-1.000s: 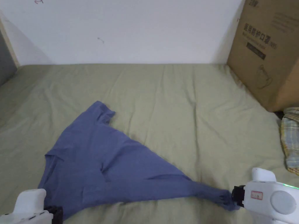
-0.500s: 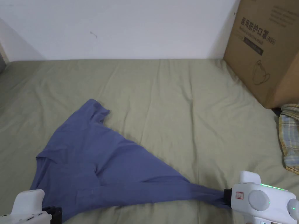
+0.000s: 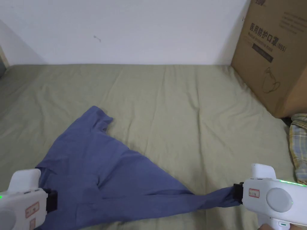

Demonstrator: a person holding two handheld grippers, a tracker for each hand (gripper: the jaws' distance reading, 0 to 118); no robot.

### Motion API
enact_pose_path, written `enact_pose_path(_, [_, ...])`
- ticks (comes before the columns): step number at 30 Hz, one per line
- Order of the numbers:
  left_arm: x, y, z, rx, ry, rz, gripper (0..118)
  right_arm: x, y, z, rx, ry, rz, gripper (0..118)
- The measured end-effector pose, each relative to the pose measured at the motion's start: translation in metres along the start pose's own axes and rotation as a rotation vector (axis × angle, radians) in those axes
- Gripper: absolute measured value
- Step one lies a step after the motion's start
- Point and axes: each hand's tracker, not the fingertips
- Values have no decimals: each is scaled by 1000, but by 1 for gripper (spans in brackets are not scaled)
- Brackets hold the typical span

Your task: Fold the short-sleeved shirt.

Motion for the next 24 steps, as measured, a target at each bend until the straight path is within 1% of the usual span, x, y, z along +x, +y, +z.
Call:
enact_pose_path(6, [-10,69,-44,9,-8,-13,0,-3,3,-17,-39,7,-4,6])
enact_pose_path(7, [-13,84,-57,10,-21,-14,3,-2,3,-20,-49,5,-3,6])
enact_pose_path(8, [-12,99,-71,5,-32,-20,29,-1,3,-23,-62,0,-5,6])
enact_pose_path(9, [-11,112,-83,-7,-45,-36,63,0,3,-25,-70,-1,-8,6])
enact_pose_path(10, [-12,127,-98,-17,-38,-48,93,3,3,-28,-80,-4,-17,6])
enact_pose_path(11, [-11,144,-119,-52,-40,-64,106,7,3,-30,-90,-4,-31,6])
enact_pose_path(13, [-12,168,-147,-61,-42,-60,104,11,3,-34,-106,-13,-51,6])
enact_pose_path(15, [-13,190,-173,-70,-27,-69,102,15,1,-36,-113,-20,-49,6])
enact_pose_path(17, [-17,210,-201,-77,-23,-50,103,16,1,-38,-132,-31,-50,6])
enact_pose_path(19, [-21,225,-224,-108,12,-26,104,15,-1,-40,-149,-43,-56,6])
enact_pose_path(23, [-30,230,-257,-160,51,-8,103,14,-2,-44,-166,-50,-62,6])
enact_pose_path(24, [-33,228,-263,-176,54,-7,102,15,-2,-44,-166,-48,-64,6])
